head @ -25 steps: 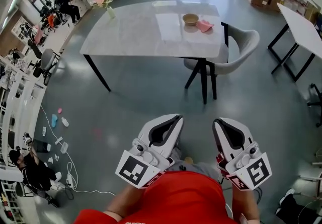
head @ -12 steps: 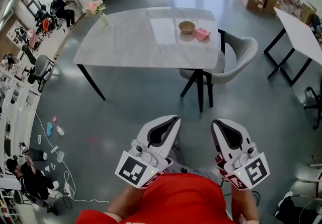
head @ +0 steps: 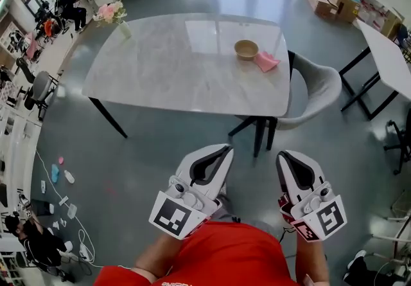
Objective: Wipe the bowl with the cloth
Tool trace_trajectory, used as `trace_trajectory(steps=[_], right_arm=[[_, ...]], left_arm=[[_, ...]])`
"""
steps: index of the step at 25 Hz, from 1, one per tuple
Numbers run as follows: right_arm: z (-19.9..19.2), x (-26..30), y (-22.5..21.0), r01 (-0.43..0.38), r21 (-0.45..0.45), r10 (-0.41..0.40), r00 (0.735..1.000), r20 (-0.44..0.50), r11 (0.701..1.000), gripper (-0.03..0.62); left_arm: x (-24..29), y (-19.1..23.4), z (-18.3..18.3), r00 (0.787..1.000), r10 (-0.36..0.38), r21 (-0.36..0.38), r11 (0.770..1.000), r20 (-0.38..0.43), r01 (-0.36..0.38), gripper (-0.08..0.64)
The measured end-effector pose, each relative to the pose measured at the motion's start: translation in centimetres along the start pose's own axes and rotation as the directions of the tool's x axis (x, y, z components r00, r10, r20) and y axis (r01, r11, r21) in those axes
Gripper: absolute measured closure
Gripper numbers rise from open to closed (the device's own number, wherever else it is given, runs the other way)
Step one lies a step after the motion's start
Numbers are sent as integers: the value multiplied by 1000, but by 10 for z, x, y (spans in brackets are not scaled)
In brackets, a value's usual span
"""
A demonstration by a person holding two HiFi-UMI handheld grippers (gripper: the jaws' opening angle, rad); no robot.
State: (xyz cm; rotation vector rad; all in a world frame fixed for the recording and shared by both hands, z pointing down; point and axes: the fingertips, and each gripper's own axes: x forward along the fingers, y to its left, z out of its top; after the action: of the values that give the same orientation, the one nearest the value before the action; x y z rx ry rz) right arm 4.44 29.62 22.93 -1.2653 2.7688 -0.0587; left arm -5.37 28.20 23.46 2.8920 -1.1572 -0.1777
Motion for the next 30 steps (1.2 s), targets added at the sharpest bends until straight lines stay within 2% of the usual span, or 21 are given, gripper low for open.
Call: trace_trajectory(steps=[8, 14, 21, 26, 30], right_arm=[[-6, 69, -50, 91, -1, -91, 995, -31, 996, 590], [-11, 102, -73, 120, 7, -119, 991, -55, 993, 590], [-20, 127, -102, 124, 3, -123, 989, -83, 992, 589], [-28, 149, -126, 105, 9, -104, 990, -91, 994, 589], [-37, 171, -147, 81, 8, -80, 992, -96, 997, 589]], left_arm=[[53, 71, -1, 997, -80, -5, 997, -18, 80, 555], [76, 108, -8, 995, -92, -35, 995, -47, 91, 555], [102, 138, -25, 993, -66, -33, 997, -93, 63, 554], [119, 157, -31, 994, -35, -54, 998, -102, 29, 554], [134, 178, -37, 995, 4, -39, 999, -102, -8, 554]])
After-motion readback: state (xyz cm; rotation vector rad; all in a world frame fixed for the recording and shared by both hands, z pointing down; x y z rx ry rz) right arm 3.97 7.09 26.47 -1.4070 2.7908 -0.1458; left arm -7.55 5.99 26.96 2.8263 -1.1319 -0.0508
